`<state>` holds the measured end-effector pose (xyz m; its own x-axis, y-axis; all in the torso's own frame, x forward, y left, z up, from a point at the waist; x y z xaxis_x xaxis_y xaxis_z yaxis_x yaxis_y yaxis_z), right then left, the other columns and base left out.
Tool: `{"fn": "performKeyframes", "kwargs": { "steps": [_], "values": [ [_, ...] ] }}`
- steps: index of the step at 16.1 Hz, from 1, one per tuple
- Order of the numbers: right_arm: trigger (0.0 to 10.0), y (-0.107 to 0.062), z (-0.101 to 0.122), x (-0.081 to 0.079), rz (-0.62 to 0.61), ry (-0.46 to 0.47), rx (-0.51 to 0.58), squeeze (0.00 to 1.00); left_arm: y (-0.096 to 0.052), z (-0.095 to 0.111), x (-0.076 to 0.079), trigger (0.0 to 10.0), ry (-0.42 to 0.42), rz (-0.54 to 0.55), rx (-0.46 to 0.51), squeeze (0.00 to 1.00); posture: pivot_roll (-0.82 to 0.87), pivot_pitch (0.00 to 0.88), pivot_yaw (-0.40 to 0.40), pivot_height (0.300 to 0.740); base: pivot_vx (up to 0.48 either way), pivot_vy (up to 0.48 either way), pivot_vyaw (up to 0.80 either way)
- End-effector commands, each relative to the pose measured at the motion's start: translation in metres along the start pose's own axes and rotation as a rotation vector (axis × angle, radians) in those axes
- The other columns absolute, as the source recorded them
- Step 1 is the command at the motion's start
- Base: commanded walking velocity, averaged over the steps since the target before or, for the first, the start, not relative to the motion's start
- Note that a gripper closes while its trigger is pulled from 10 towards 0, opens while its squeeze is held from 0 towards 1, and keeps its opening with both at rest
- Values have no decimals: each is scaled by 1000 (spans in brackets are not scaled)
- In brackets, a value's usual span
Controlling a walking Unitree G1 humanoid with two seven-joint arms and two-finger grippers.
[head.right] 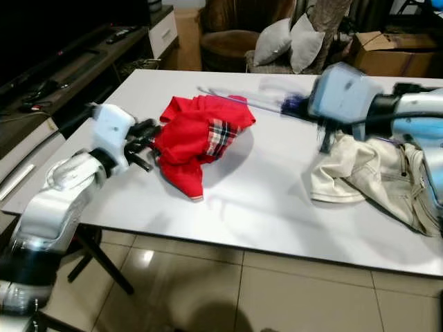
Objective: Hang hanger
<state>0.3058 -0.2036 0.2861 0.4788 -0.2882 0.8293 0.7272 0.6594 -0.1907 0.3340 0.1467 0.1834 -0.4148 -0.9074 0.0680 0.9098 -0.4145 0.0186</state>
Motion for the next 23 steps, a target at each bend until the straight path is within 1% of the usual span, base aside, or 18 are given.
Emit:
{"fn": "performKeyframes", "kwargs": {
  "steps": [1, 2, 3, 4, 5, 7, 8, 9, 10, 11, 12, 13, 14, 15, 16, 18, 21, 23],
  "values": [
    [10000, 1, -2, -10, -63, 90, -7, 0, -11, 3, -9, 10000, -51, 64, 25, 0, -150, 0, 119, 740, 0, 0, 0],
    [10000, 6, -2, -30, -114, 205, -3, 0, -22, 0, -8, 10000, -58, 102, 44, 0, -151, 0, 118, 740, 0, 0, 0],
    [10000, 11, -3, -54, -147, 319, -26, 0, -34, -3, -4, 10000, -81, 130, 65, 0, -149, 0, 114, 740, 0, 0, 0],
    [10000, 16, -1, -77, -207, 392, -42, 0, -44, -8, 2, 10000, -134, 163, 79, 0, -144, 0, 108, 740, 0, 0, 0],
    [10000, 17, 0, -83, -248, 433, -49, 0, -47, -10, 4, 10000, -148, 172, 80, 0, -145, 0, 107, 740, 0, 0, 0],
    [10000, 18, 9, -107, -416, 600, -83, 0, -63, -23, 18, 10000, -153, 173, 71, 0, -168, 0, 114, 740, 0, 0, 0],
    [10000, 15, 9, -111, -445, 620, -102, 0, -64, -25, 21, 10000, -161, 173, 68, 0, -168, 0, 114, 740, 0, -277, 0],
    [10000, 10, 9, -120, -476, 621, -134, 0, -62, -27, 29, 10000, -161, 159, 61, 0, -167, 0, 103, 740, 0, -480, 0],
    [10000, 7, 10, -123, -514, 653, -137, 0, -59, -28, 34, 10000, -143, 148, 54, 0, -160, 0, 100, 740, 0, -480, 0],
    [10000, 6, 10, -123, -545, 660, -148, 0, -58, -28, 36, 10000, -131, 143, 50, 0, -157, 0, 97, 740, 0, -480, 0],
    [10000, 6, 12, -122, -561, 640, -148, 0, -57, -29, 38, 10000, -144, 148, 50, 0, -156, 0, 96, 740, 0, -480, -556],
    [10000, 6, 16, -120, -566, 663, -126, 0, -57, -30, 39, 10000, -137, 141, 42, 0, -156, 0, 96, 740, 0, -480, -800],
    [10000, 3, 17, -114, -631, 667, -122, 0, -55, -31, 41, 10000, -138, 138, 37, 0, -167, 0, 102, 740, 0, -480, -800],
    [10000, 1, 15, -111, -664, 690, -127, 0, -53, -30, 42, 10000, -141, 135, 42, 0, -165, 0, 100, 740, 0, -480, -800],
    [10000, 1, 13, -111, -666, 718, -126, 0, -52, -30, 44, 10000, -140, 130, 42, 0, -160, 0, 96, 740, 0, -480, -800],
    [10000, 5, 11, -113, -640, 729, -129, 0, -50, -28, 48, 10000, -131, 128, 45, 0, -141, 0, 85, 740, 0, -480, -787],
    [10000, 8, 14, -117, -604, 738, -124, 0, -50, -29, 48, 10000, -127, 133, 38, 0, -152, 0, 96, 740, 0, -480, 0],
    [10000, 8, 16, -116, -588, 736, -109, 0, -48, -29, 48, 10000, -120, 131, 35, 0, -152, 0, 95, 740, 0, -472, 0]
  ]
}}
Point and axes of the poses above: a point about 5 cm out from each wrist's last joint towards the gripper, its own y axis pointing out of the wrist towards the gripper, its own z axis along the axis of the wrist's last joint, x = y × z, the point moved 2 cm from there along y, pointing out of the wrist towards the gripper, and after that the axes turned 13 degrees about -y, right-handed, at the moved point
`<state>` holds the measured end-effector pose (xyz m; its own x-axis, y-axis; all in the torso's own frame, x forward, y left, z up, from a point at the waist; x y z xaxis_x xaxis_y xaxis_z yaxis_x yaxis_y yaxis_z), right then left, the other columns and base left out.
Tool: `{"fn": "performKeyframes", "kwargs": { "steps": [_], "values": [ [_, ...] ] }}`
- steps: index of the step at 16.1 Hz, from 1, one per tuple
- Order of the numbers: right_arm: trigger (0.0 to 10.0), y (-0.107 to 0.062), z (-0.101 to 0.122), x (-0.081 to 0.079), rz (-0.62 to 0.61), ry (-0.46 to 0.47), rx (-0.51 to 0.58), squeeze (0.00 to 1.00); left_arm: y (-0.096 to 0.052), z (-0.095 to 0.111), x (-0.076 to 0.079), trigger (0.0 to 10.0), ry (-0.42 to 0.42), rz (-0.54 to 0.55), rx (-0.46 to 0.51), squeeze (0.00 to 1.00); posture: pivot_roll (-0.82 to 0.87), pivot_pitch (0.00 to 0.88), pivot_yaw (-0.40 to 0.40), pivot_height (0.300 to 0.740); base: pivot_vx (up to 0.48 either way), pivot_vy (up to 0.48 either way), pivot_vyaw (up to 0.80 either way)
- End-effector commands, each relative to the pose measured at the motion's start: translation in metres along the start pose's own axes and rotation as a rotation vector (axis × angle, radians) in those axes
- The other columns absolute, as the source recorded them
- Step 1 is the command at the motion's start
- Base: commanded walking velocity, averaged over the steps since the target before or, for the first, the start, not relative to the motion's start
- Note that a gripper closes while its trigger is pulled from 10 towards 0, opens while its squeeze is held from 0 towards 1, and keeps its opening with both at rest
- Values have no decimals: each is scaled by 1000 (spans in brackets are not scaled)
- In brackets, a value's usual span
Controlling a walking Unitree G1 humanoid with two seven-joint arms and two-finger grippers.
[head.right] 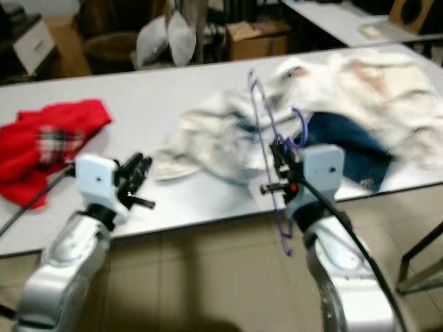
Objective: Hang hanger
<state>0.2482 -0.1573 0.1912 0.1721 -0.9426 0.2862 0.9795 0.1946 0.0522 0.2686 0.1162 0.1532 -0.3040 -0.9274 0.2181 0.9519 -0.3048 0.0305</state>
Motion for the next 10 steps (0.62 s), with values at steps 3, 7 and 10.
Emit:
{"fn": "performKeyframes", "kwargs": {
  "steps": [3, 7, 10],
  "values": [
    [10000, 4, 8, 5, 12, -17, 34, 0, 3, 4, -7, 10000, 28, 64, 20, 0, -157, 0, 88, 740, 0, -451, 0],
    [10000, 6, 4, 10, 19, 20, 18, 0, 6, -1, -9, 10000, 60, 82, -12, 0, -164, 0, 71, 740, 0, -102, 0],
    [10000, 4, -5, 7, 33, 18, -20, 0, 6, -9, -9, 10000, 62, 72, -48, 988, -164, 0, 70, 740, 0, 0, 0]
  ]
}}
Point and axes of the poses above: a point about 5 cm out from each wrist's last joint towards the gripper, its own y axis pointing out of the wrist towards the gripper, its own z axis along the axis of the wrist's last joint, x = y × z, the point moved 2 cm from there along y, pointing out of the wrist towards the gripper, and after that the axes turned 13 degrees about -y, right-handed, at the moved point
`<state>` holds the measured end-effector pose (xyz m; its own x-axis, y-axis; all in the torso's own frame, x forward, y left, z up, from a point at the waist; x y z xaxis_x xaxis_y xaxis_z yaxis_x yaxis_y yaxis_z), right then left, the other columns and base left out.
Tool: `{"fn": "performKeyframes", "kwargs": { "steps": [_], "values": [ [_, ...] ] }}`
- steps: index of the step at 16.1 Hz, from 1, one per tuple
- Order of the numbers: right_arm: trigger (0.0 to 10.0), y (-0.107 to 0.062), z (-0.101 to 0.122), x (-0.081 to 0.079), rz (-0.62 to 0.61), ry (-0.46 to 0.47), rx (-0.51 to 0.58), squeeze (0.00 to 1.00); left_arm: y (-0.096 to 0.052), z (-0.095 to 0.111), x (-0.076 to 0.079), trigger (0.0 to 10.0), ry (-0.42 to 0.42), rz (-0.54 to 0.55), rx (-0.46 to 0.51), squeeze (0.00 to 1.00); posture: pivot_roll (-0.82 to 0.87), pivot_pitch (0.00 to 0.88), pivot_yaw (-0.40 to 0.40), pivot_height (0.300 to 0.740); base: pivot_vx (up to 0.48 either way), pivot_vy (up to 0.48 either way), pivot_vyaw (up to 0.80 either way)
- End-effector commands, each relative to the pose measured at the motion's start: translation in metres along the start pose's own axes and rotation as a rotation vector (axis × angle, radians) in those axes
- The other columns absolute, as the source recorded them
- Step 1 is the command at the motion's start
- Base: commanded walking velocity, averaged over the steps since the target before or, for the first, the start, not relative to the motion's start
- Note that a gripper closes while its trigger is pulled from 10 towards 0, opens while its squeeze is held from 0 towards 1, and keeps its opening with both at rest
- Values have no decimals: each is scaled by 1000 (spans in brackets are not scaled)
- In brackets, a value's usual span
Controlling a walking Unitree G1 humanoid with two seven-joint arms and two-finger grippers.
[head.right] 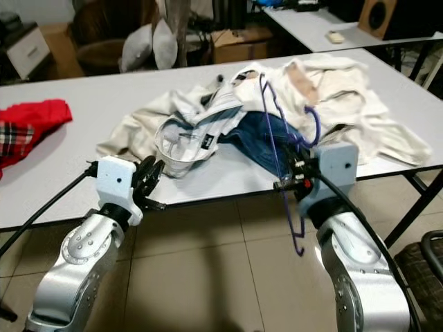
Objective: Hang hanger
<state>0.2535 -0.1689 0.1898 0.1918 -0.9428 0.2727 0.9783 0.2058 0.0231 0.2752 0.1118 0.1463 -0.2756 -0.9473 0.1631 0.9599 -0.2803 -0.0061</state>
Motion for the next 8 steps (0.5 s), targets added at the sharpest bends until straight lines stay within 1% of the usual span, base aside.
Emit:
{"fn": "performKeyframes", "kwargs": {
  "steps": [1, 5, 8],
  "values": [
    [10000, 2, -2, -4, -3, 4, -5, 0, 1, 0, -12, 10000, 0, 49, -5, 1000, -163, 0, 75, 740, 0, 0, 0],
    [10000, 2, -7, 2, -54, 6, -13, 0, 8, 4, -15, 10000, -17, 58, 9, 1000, -167, 0, 88, 740, 0, 0, 0],
    [10000, 3, -9, -1, -33, -32, -12, 0, 10, 3, -19, 10000, -37, 83, 5, 1000, -166, 0, 90, 740, 0, 0, 0]
  ]
}}
Point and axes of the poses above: a point about 5 cm out from each wrist's last joint towards the gripper, its own y axis pointing out of the wrist towards the gripper, its own z axis along the axis of the wrist's last joint, x = y × z, the point moved 2 cm from there along y, pointing out of the wrist towards the gripper, and after that the axes turned 13 degrees about -y, right-handed, at the moved point
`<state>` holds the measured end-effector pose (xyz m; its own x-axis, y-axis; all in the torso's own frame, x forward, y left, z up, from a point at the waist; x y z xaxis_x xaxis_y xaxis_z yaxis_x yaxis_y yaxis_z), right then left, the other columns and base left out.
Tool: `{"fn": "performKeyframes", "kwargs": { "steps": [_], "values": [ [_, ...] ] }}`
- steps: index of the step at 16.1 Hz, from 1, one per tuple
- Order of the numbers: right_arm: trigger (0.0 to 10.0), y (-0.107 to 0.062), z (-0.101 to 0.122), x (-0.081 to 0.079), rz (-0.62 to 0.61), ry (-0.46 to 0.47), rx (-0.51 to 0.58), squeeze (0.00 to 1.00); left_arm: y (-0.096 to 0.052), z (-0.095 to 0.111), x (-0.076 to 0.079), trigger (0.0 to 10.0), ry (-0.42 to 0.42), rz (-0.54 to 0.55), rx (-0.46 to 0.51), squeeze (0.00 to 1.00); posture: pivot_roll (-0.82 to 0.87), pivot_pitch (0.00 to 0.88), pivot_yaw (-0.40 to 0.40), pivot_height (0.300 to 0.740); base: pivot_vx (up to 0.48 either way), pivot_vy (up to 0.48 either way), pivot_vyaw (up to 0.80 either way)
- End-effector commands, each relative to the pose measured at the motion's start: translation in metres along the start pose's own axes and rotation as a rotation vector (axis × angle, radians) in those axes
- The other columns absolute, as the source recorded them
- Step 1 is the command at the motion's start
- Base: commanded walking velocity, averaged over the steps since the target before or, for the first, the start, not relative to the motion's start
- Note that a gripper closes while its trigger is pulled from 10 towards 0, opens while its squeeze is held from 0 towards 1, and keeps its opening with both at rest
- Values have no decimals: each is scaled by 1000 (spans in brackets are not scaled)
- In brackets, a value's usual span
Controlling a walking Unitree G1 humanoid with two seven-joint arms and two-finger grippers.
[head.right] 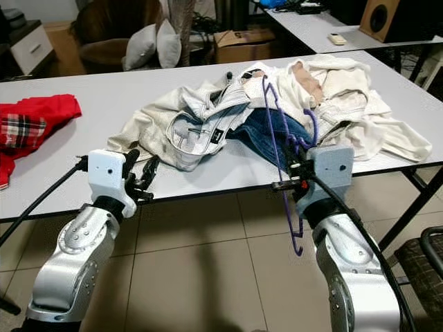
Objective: Hang hanger
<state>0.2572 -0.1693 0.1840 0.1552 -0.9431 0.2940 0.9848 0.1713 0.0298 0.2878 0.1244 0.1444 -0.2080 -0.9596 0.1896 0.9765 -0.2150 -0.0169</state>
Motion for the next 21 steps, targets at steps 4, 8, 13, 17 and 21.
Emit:
{"fn": "performKeyframes", "kwargs": {
  "steps": [4, 8, 13, 17, 21],
  "values": [
    [10000, 1, -4, -5, 22, -7, -9, 0, 5, 0, -2, 10000, -38, 8, -12, 1000, -167, 0, 91, 740, 0, 0, 0],
    [10000, 1, -4, -5, 32, -14, -5, 0, 5, 2, 0, 10000, -16, -9, 13, 1000, -168, 0, 91, 740, 0, 0, -400],
    [10000, 1, -3, -9, 60, -26, 11, 0, 5, 3, -4, 10000, -10, 8, 19, 1000, -165, 0, 89, 740, 289, 0, 0],
    [10000, 0, -5, -10, 68, -2, -5, 0, 5, 2, -3, 10000, -13, -1, 15, 1000, -167, 0, 94, 740, 313, 0, -317],
    [10000, 0, -4, -11, 76, -24, 11, 0, 4, 1, -5, 10000, 0, 2, 12, 1000, -163, 0, 92, 740, 320, 0, -309]
  ]
}}
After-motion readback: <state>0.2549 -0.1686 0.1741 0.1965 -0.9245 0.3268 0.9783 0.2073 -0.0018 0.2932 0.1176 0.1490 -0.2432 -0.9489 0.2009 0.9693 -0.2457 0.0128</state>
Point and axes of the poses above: a point about 5 cm out from each wrist's last joint towards the gripper, its own y axis pointing out of the wrist towards the gripper, its own z axis along the axis of the wrist's last joint, x = y × z, the point moved 2 cm from there along y, pointing out of the wrist towards the gripper, and after that the axes turned 13 degrees about -y, right-handed, at the moved point
